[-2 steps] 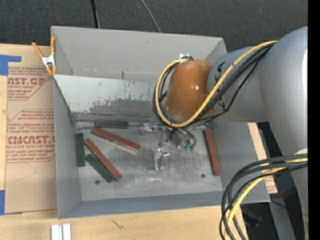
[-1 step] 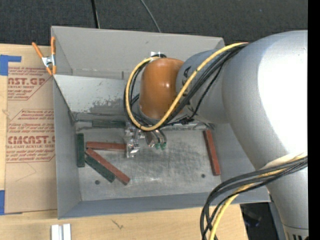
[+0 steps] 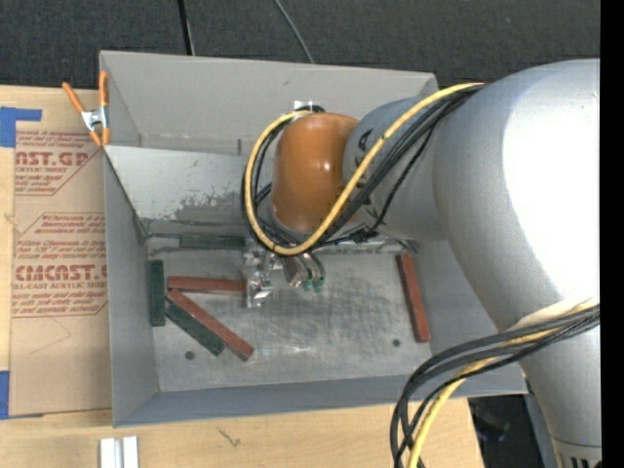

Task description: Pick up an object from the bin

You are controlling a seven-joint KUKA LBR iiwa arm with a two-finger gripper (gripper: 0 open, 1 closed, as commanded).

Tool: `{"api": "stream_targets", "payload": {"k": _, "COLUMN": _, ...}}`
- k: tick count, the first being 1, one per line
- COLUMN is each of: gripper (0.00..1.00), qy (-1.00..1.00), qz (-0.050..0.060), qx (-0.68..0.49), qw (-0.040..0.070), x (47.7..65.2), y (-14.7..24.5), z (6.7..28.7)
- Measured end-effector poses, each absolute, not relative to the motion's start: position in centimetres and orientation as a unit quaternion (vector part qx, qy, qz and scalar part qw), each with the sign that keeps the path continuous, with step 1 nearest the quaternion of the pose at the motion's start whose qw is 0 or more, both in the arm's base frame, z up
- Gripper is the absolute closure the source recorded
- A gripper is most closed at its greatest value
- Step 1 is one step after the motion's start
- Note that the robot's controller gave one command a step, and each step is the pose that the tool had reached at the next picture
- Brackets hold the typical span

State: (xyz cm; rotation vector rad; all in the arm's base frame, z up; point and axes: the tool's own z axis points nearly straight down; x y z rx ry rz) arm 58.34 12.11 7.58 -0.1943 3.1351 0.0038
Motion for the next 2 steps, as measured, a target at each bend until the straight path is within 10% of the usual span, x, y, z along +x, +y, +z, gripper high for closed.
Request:
{"api": "stream_targets", "payload": {"k": 1, "gripper": 1.00, "qy": 0.997, "qz": 0.000, "qx": -0.072, "qw": -0.003, "x": 57.8, "y": 12.7, "z": 11.6}}
{"api": "stream_targets", "payload": {"k": 2, "gripper": 1.00, "qy": 0.971, "qz": 0.000, "qx": -0.238, "qw": 0.002, "x": 55.3, "y": 15.8, "z": 29.1}}
